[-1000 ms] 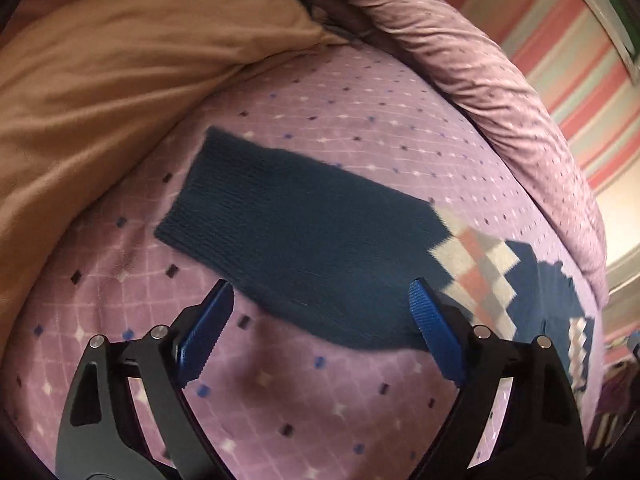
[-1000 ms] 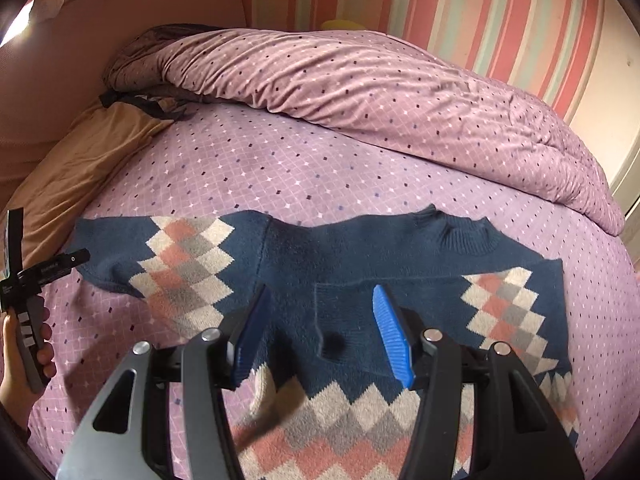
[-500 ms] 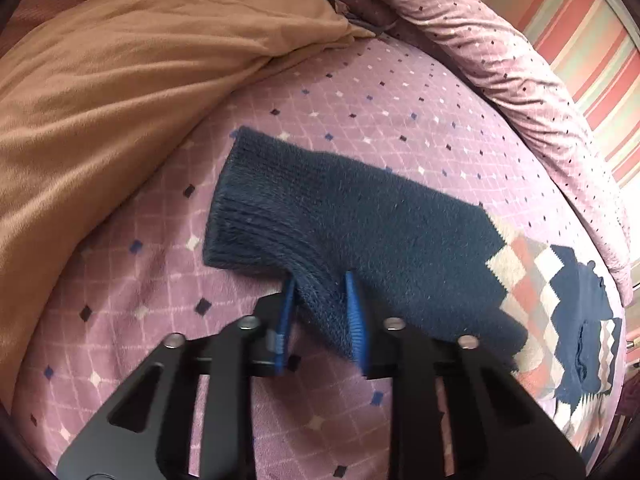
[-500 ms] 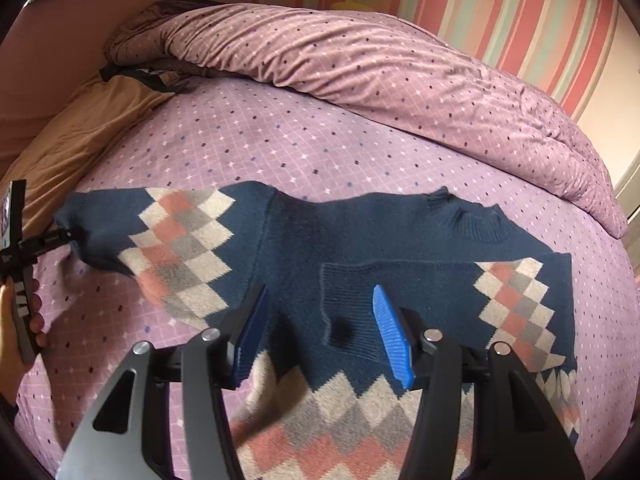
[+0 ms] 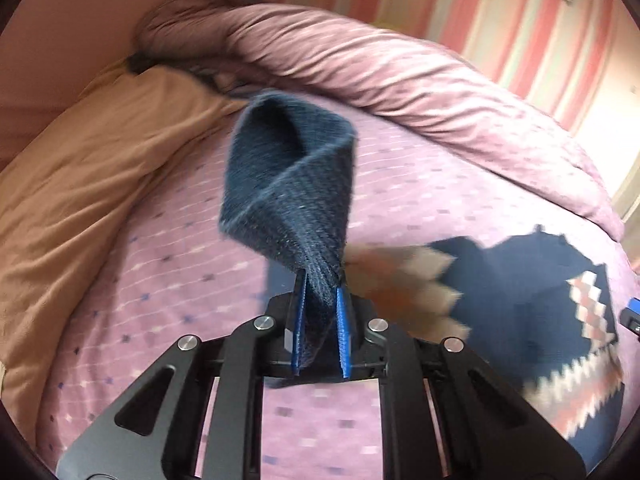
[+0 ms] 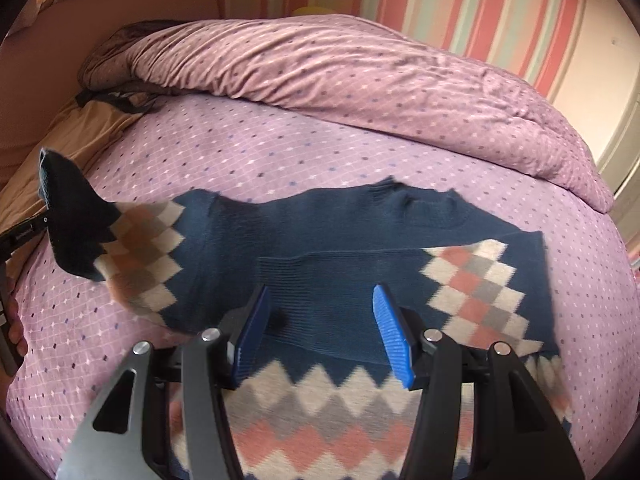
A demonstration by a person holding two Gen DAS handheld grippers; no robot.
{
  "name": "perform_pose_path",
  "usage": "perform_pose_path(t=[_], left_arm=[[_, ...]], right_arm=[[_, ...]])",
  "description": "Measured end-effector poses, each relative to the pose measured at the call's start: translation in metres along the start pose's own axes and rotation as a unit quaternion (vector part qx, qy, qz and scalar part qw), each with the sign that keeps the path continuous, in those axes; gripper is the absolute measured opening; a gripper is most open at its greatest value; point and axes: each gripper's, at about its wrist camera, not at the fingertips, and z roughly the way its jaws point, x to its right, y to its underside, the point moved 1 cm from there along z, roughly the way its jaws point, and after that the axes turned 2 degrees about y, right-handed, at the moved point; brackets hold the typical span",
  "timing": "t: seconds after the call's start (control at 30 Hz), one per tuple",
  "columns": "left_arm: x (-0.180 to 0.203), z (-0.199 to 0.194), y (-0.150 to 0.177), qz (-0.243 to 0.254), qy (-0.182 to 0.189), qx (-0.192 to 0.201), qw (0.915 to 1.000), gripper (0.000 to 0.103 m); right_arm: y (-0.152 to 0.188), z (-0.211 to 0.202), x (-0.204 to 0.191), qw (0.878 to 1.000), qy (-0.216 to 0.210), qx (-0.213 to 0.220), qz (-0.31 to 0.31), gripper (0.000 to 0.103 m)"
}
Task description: Fold small clothes
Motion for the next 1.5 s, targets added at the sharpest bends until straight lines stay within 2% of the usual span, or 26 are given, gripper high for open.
perform_pose_path(t=[0.07, 0.27, 0.37, 0.5, 0.77, 0.97, 1.1, 1.17, 1.2, 1.27, 1.33, 1.4, 1.43, 1.5], left_arm=[[0.028, -0.004, -0.002, 0.002, 0.019, -0.003, 0.9998, 0.012], [0.115, 0.002, 0.007, 0.017, 0.042, -0.028, 0.9986, 0.011], [0.166, 0.004, 0.016, 0.019, 0.074, -0.038, 0.9964, 0.011], [0.237, 0.017, 0.026, 0.000, 0.133, -0.055, 0.9896, 0.011], [0.379, 0.045, 0.055, 0.019, 0.211, -0.095, 0.9727, 0.011], [0.449, 0.068, 0.087, 0.051, 0.226, -0.121, 0.9652, 0.011], [0.473, 0.096, 0.111, 0.067, 0.206, -0.144, 0.9655, 0.013], [0.478, 0.109, 0.122, 0.077, 0.195, -0.162, 0.9642, 0.018], [0.477, 0.112, 0.126, 0.078, 0.193, -0.166, 0.9640, 0.025], [0.478, 0.115, 0.129, 0.081, 0.192, -0.171, 0.9630, 0.027], [0.480, 0.112, 0.128, 0.093, 0.190, -0.173, 0.9619, 0.037], [0.478, 0.104, 0.125, 0.110, 0.176, -0.162, 0.9648, 0.075], [0.476, 0.100, 0.123, 0.116, 0.168, -0.154, 0.9667, 0.080], [0.469, 0.088, 0.120, 0.130, 0.152, -0.145, 0.9689, 0.081]], right_arm=[[0.002, -0.003, 0.020, 1.000, 0.005, 0.000, 0.008, 0.054], [0.012, -0.005, 0.074, 0.999, 0.012, 0.002, 0.030, 0.054], [0.020, -0.005, 0.101, 0.999, 0.014, 0.002, 0.039, 0.054], [0.030, -0.003, 0.141, 0.999, 0.028, 0.000, 0.044, 0.054], [0.037, 0.002, 0.229, 0.995, 0.061, 0.000, 0.081, 0.054], [0.053, 0.018, 0.273, 0.992, 0.074, -0.012, 0.102, 0.054], [0.064, 0.028, 0.292, 0.991, 0.078, -0.021, 0.103, 0.054], [0.068, 0.033, 0.302, 0.991, 0.081, -0.025, 0.104, 0.054], [0.070, 0.034, 0.305, 0.991, 0.082, -0.026, 0.105, 0.054], [0.073, 0.038, 0.312, 0.990, 0.085, -0.030, 0.109, 0.054], [0.074, 0.040, 0.317, 0.989, 0.083, -0.032, 0.114, 0.054], [0.074, 0.043, 0.320, 0.989, 0.079, -0.033, 0.120, 0.054], [0.073, 0.044, 0.320, 0.989, 0.075, -0.033, 0.124, 0.054], [0.072, 0.047, 0.318, 0.989, 0.066, -0.032, 0.127, 0.054]])
